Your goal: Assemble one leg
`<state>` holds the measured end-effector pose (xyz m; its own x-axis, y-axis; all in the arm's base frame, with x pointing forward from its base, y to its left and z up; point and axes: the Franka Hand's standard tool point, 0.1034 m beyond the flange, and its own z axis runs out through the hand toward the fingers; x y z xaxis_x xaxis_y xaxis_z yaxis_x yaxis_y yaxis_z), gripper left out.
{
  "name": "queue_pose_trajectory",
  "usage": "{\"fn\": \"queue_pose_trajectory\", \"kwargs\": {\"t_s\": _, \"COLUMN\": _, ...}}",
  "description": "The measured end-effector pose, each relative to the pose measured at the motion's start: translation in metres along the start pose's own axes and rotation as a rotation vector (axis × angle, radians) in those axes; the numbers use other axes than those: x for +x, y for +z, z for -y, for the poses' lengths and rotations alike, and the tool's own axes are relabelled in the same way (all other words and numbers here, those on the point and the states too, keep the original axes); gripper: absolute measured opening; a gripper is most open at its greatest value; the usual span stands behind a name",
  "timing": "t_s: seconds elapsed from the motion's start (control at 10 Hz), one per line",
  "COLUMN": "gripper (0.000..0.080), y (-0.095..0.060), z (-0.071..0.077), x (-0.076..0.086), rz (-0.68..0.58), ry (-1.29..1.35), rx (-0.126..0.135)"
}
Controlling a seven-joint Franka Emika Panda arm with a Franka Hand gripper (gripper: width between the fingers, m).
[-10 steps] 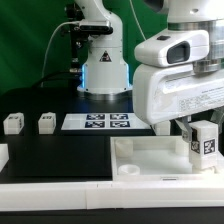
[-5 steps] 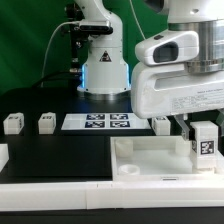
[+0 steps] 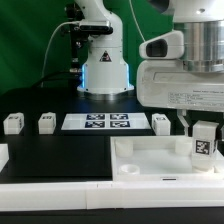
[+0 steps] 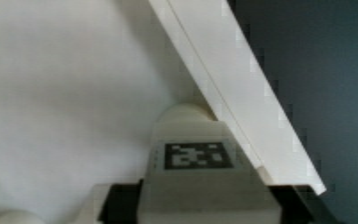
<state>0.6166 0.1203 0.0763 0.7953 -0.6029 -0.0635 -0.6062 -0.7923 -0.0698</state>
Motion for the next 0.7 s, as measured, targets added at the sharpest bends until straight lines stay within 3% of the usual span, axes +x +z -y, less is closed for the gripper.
{"fn": "queue_pose_trajectory", "kwargs": {"t_s": 0.5, "gripper": 0.0293, "y": 0.0006, "z": 0.0035, "x": -0.0032, "rz": 0.018, "ry": 0.573, "rx": 0.015}}
{"fn": "queue_pose_trajectory", "kwargs": {"t_s": 0.7, "gripper": 0.0293, "y": 0.0007, "z": 0.0036, "x": -0.0033, "rz": 0.020, "ry": 0.650, "rx": 0.015}}
